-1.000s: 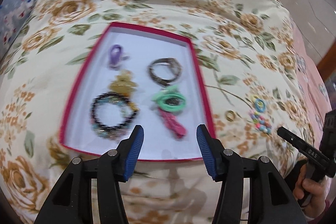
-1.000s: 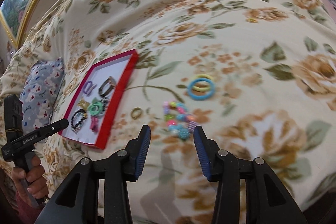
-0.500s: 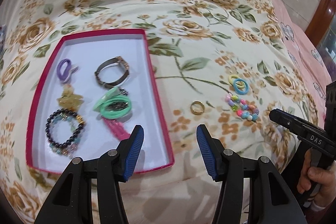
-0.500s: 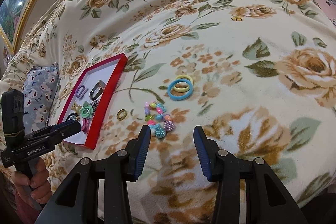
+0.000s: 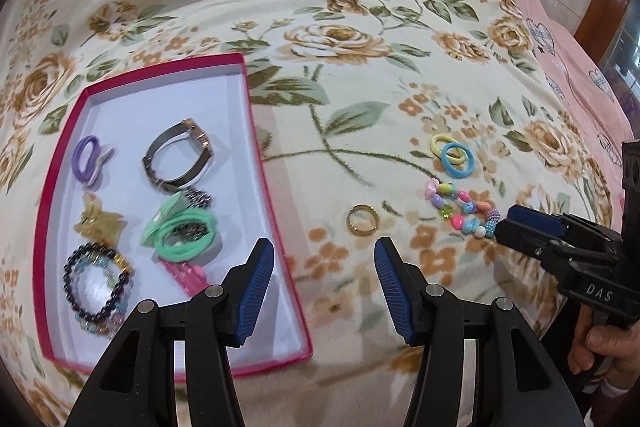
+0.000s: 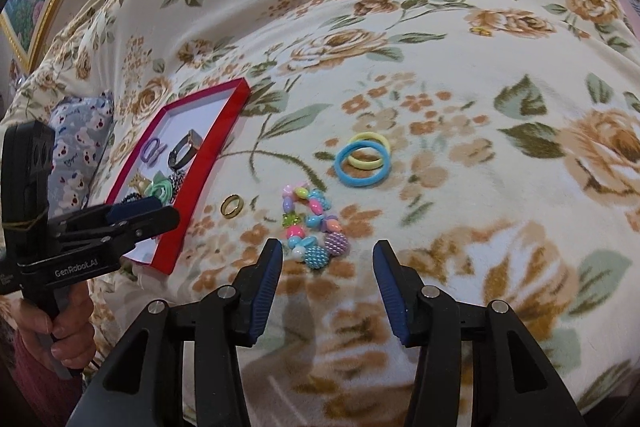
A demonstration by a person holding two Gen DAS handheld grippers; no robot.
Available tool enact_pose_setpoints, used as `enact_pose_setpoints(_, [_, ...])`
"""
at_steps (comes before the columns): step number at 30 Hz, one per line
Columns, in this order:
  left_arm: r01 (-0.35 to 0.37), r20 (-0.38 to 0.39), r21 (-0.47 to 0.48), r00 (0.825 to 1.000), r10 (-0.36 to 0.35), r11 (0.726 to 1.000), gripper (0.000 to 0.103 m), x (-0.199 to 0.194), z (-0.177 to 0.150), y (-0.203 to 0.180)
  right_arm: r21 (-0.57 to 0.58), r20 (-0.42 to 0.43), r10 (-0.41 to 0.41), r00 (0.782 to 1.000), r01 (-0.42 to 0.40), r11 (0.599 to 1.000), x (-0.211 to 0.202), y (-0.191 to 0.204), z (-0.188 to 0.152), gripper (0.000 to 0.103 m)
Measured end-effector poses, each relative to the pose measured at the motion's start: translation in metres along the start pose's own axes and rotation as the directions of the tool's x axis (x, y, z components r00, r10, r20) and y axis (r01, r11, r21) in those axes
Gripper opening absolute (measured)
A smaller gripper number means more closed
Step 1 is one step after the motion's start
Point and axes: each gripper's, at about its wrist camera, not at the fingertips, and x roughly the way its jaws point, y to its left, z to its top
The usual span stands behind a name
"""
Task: Organize jewelry
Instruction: 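Grasp the gold ring with the left tool while the right tool grasps the colourful bead bracelet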
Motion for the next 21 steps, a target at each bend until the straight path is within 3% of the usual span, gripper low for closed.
enact_pose_setpoints(11, [-0.013, -0.017, 0.102, 1.000, 0.015, 0.995, 0.055, 0.034, 0.021, -0.026, -0.055, -0.037, -0.011, 0.999, 0.009, 0.998, 0.013, 0.002, 0.005, 0.049])
enact_pose_setpoints(16, [-0.029, -0.069, 0.153, 0.997, 0.040, 0.988, 0.055, 0.060, 0.021, -0.033, -0.068, -0.041, -0.012, 0.999, 0.009, 0.998, 0.014, 0.002, 0.005, 0.049])
enact_pose_setpoints(18, [-0.041, -0.076, 0.163, 0.996, 0.054, 0.986, 0.052, 0.068, 0.019, -0.033, -0.076, -0.042, -0.014, 0.999, 0.011, 0.997, 0.016, 0.003, 0.005, 0.049])
enact_pose_setpoints(21, [-0.024, -0.073, 0.161, 0.997, 0.036, 0.987, 0.031, 0.070, 0.020, -0.033, -0.095, -0.042, -0.026, 0.999, 0.022, 0.995, 0.020, 0.005, 0.005, 0.049])
